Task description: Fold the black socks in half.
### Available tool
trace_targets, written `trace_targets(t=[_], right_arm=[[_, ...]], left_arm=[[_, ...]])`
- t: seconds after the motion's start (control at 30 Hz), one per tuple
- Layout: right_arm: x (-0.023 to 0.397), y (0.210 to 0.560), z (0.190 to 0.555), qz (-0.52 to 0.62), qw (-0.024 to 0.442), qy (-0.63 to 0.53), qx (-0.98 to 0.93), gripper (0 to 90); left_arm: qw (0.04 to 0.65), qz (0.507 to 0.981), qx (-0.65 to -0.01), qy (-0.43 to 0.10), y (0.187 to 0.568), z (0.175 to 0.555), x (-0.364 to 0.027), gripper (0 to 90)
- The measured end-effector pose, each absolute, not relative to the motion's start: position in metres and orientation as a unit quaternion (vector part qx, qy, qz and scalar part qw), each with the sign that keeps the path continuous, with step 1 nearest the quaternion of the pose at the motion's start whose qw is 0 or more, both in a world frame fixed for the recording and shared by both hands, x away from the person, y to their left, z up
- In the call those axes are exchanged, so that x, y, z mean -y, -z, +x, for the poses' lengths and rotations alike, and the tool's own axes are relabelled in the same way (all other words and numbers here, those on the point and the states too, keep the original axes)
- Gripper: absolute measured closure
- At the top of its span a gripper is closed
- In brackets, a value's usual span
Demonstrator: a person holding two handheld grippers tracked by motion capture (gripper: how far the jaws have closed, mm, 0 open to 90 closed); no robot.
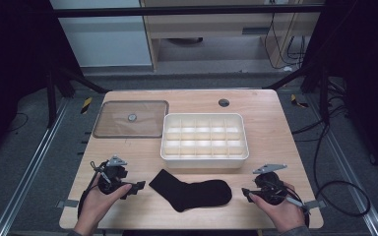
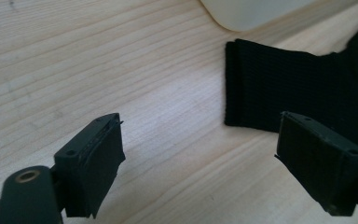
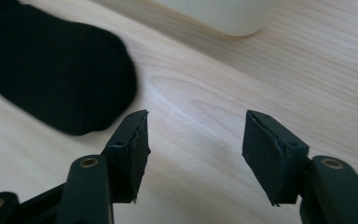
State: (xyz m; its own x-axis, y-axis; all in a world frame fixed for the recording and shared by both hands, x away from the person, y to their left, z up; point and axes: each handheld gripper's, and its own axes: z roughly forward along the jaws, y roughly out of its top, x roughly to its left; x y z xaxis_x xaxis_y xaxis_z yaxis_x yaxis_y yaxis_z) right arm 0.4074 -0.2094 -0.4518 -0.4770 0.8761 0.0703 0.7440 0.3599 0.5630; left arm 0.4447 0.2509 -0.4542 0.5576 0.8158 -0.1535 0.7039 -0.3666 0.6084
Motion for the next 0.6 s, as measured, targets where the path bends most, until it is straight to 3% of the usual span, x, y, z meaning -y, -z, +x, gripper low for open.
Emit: trace_targets(t=[0.3, 0.6], right_arm=[[0.184, 0.430, 0.412, 0.462, 0.079, -0.264, -0.843, 52.7], [0.158, 0.435, 0.426, 0.441, 0.065, -0.256, -0.858, 62.4]], left_arm=[[0.302, 0.842, -0.443, -0.066, 0.432, 0.448, -0.241, 21.1], [0.270, 0.865, -0.416, -0.076, 0.428, 0.459, -0.210, 28.0]])
